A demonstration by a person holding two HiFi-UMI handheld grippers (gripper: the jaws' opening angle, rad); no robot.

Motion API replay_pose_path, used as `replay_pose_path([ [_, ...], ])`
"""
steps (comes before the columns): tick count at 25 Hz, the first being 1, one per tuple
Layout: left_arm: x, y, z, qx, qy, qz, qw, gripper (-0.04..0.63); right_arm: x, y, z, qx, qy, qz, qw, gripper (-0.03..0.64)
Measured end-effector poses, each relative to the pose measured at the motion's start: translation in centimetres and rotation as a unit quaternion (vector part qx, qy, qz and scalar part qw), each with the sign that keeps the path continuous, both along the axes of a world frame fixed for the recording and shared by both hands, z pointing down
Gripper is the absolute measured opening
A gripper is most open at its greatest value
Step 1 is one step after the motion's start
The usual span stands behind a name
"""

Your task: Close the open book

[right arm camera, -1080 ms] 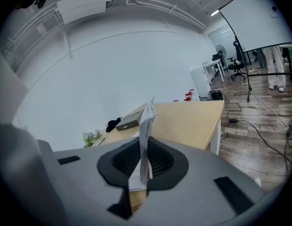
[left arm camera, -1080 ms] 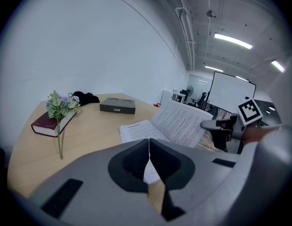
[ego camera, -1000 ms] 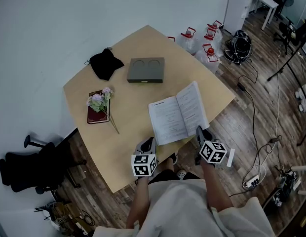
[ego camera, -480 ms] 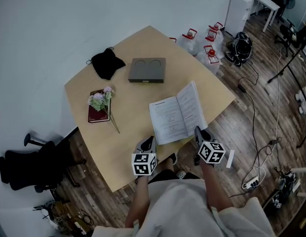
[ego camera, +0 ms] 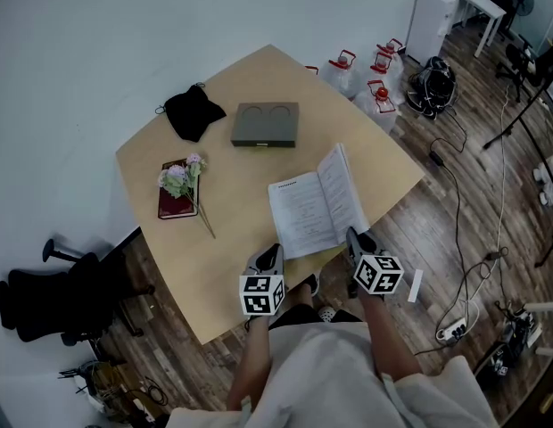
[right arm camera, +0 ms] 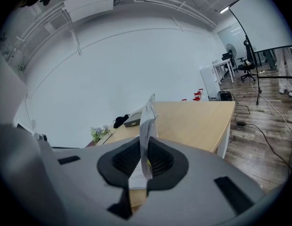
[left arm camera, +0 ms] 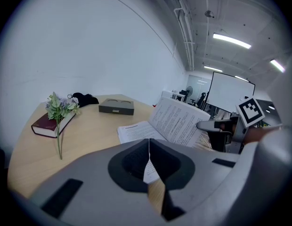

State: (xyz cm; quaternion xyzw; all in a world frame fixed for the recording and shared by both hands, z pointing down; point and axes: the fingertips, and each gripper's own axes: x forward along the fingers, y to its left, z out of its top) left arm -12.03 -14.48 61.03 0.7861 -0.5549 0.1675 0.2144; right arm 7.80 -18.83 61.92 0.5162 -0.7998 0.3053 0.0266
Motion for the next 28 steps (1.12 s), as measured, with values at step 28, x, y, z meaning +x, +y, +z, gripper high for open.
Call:
replay_pose_path([
  [28, -1.1, 0.6, -0.8, 0.008, 0.009, -0.026, 0.9996, 0.023, -4.1, 0.6, 0.9, -0.013, -0.011, -0.053, 0.998, 0.045],
])
